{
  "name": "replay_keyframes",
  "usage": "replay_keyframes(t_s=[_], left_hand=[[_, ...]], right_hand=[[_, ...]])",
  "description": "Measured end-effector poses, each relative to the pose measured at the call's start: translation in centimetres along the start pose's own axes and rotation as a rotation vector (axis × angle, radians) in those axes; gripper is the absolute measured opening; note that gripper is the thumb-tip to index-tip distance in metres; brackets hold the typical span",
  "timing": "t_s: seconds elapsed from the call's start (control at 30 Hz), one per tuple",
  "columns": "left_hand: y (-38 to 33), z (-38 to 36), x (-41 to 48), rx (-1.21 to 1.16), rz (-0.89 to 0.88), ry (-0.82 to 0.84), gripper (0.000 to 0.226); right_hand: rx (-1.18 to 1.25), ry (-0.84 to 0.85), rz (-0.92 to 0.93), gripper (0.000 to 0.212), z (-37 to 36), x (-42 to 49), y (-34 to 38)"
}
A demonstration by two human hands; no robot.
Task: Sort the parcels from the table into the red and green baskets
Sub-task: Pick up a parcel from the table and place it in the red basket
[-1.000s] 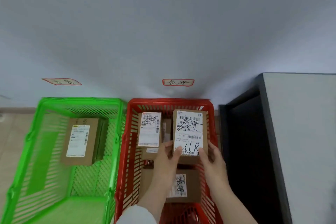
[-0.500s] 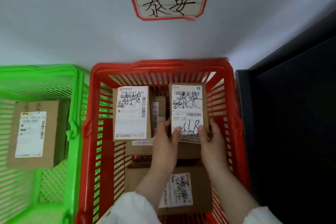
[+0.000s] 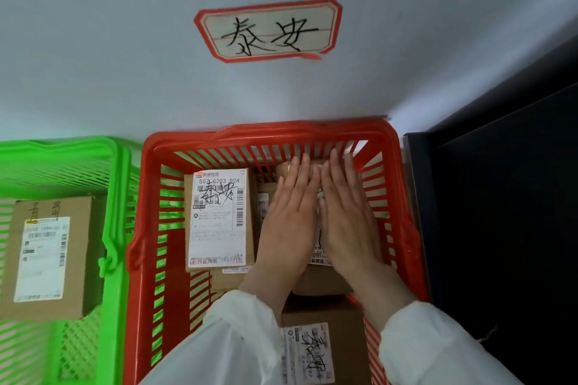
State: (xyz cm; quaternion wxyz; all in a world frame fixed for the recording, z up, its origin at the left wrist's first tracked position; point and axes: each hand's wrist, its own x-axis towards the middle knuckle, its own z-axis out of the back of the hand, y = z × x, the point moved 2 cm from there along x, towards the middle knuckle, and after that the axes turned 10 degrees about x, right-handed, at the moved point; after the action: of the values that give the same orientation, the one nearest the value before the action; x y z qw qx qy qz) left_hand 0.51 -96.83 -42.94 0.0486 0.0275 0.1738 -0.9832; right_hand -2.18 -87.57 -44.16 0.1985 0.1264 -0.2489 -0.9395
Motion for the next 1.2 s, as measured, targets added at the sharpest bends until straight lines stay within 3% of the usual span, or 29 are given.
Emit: replay_keyframes(t_s=[0.33,0.53,0.63,0.8,0.93,1.07,1.2], left_hand=[[0.7,-1.7,-0.2,-0.097,-0.030,-0.013,0.052],[0.5,0.3,-0.1,-0.082,-0.021,0.003,0.055],[-1.1,5.2,-0.9,-0.030,0.041,-0.015,0.055],[-6.0,16.2,-5.7,-0.240,0.232,0.107,0.068],[-10.9,26.1,-11.3,-0.419,0.421,0.173,0.043],[-15.8,34.2,-15.6,-0.479,0.497,0.162,0.041],[-21.5,39.5,-19.6,-0.688,0.520,0.226,0.040]], right_hand=[[-0.043,-0.026,0.030,0.053,-1.3,-0.2,-0.7],[0.014,0.095,-0.029,0.057,1.6,0.2,0.5],[0.168,0.169,-0.146,0.055,6.4,-1.1,3.3],[0.436,0.024,-0.320,0.051,16.4,-7.0,10.4],[0.629,-0.067,-0.465,0.046,25.2,-13.8,16.6],[0.795,-0.146,-0.602,0.041,32.7,-20.6,20.7],[0.913,-0.273,-0.692,0.034,38.2,-26.5,22.6]])
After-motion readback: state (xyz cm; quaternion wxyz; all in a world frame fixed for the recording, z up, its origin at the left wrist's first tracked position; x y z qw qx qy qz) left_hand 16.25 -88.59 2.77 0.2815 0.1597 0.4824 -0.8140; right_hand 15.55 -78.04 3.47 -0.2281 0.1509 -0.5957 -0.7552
